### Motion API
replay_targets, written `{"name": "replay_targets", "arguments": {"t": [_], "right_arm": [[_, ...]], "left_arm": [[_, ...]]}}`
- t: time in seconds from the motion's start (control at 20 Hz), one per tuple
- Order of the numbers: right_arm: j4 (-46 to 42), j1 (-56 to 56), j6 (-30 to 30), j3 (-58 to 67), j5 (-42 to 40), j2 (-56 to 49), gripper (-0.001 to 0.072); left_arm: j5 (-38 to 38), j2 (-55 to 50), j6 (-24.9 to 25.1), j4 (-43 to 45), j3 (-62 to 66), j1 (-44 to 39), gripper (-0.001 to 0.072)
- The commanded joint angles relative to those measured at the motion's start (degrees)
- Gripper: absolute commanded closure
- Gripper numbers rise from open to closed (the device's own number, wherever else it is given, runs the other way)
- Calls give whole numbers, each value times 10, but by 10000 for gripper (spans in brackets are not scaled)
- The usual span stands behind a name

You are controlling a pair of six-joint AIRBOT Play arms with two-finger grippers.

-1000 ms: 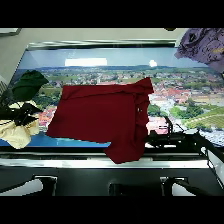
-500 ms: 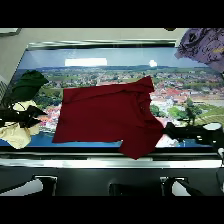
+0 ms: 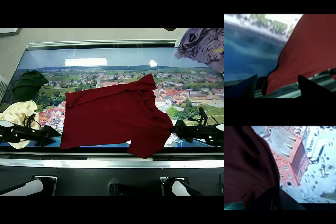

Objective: Fold the clothes and pants, and hang the long-sleeved shirts on hangers.

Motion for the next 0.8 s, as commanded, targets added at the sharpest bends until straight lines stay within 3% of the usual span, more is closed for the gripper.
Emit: {"name": "replay_targets", "arguments": {"t": [0.0, 0.75], "right_arm": [[-2, -2, 2, 1, 3, 1, 687], [0, -2, 2, 1, 6, 1, 687]], "left_arm": [[-10, 15, 10, -3, -52, 0, 129], [34, 18, -6, -2, -56, -27, 160]]}}
